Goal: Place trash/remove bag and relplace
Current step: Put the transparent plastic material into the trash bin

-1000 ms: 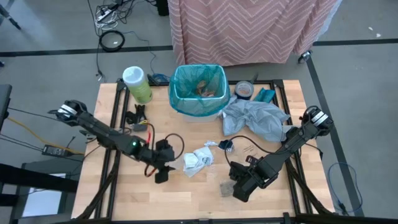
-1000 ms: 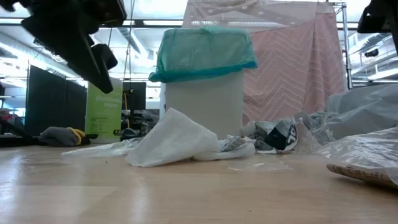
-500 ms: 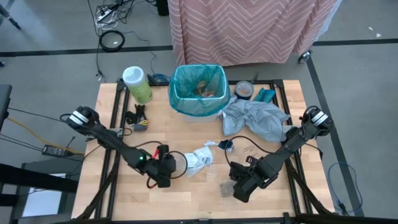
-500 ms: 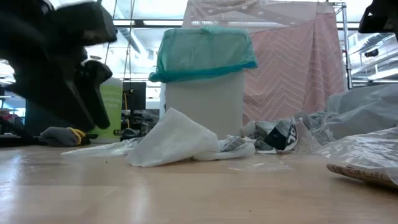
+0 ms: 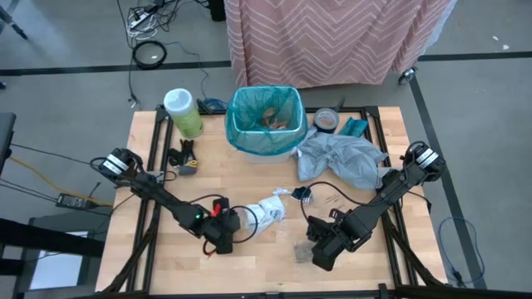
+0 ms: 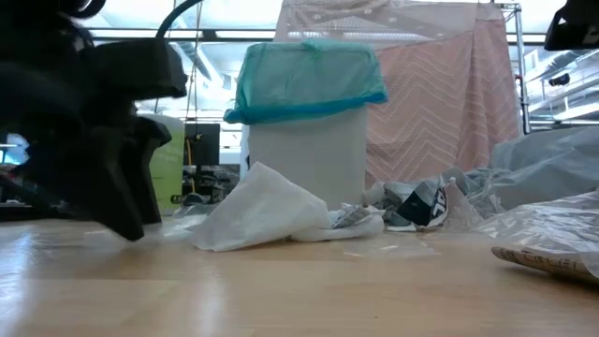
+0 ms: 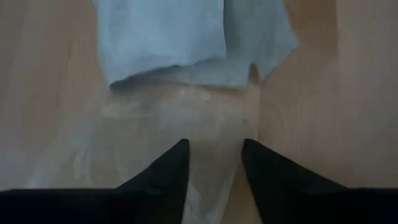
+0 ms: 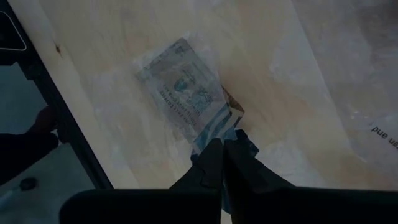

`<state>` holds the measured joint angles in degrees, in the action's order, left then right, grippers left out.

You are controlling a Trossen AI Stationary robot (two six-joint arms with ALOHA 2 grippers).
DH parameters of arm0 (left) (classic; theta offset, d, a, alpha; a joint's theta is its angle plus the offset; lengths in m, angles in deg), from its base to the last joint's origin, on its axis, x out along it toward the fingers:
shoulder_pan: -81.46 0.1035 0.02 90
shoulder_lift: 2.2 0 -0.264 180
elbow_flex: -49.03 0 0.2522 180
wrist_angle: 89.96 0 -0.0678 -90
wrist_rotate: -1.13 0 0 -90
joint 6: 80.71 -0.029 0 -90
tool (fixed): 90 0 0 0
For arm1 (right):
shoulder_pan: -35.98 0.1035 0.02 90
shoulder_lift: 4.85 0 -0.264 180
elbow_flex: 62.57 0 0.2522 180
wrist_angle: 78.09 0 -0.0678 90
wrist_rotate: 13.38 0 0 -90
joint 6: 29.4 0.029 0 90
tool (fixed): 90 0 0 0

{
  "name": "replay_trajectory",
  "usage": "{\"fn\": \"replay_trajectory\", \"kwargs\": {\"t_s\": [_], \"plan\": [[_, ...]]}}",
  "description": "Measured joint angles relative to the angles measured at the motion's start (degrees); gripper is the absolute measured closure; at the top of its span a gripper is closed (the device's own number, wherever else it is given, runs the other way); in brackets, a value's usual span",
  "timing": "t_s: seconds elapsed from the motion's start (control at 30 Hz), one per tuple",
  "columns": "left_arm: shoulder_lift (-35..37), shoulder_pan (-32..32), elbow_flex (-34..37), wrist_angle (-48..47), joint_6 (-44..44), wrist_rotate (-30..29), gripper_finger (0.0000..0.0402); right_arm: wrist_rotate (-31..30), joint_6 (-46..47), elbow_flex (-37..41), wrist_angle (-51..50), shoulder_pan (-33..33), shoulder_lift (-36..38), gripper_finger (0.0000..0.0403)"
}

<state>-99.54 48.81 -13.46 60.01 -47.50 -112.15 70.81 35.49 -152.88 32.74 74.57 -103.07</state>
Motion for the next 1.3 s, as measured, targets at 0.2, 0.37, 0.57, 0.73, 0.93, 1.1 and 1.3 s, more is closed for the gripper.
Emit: {"fn": "replay_trajectory", "kwargs": {"t_s": [0.2, 0.37, 0.57, 0.73, 0.93, 1.1, 1.3], "plan": [[0.07, 0.00, -0.81, -0.47, 2.07, 0.12, 0.0372, -0.45, -0.15, 0.00, -0.01, -0.02, 0.00, 0.0402], [0.61, -0.08, -1.00, -0.73, 8.90, 2.39, 0.0393, -0.54, -0.21, 0.00, -0.01, -0.02, 0.00, 0.0402], [3.42, -0.35, -7.39, -8.58, 11.95, 0.42, 0.0398, -1.59, 0.80, 0.00, 0.00, -0.02, 0.00, 0.0401], [5.62, -0.19, -17.06, -19.30, 11.72, -2.04, 0.0399, -2.48, 1.11, 0.00, 0.03, -0.04, 0.00, 0.0402], [6.80, 0.65, -32.30, -30.46, 6.53, -8.64, 0.0400, -4.62, 2.24, 0.00, 0.05, -0.04, 0.00, 0.0402], [7.70, 3.33, -45.35, -37.23, -3.56, -19.44, 0.0400, -5.64, 3.08, 0.00, 0.28, -0.06, 0.00, 0.0401], [8.68, 10.75, -57.71, -37.55, -20.98, -21.89, 0.0400, -5.74, 3.12, 0.00, 0.47, -0.20, 0.00, 0.0401]]}}
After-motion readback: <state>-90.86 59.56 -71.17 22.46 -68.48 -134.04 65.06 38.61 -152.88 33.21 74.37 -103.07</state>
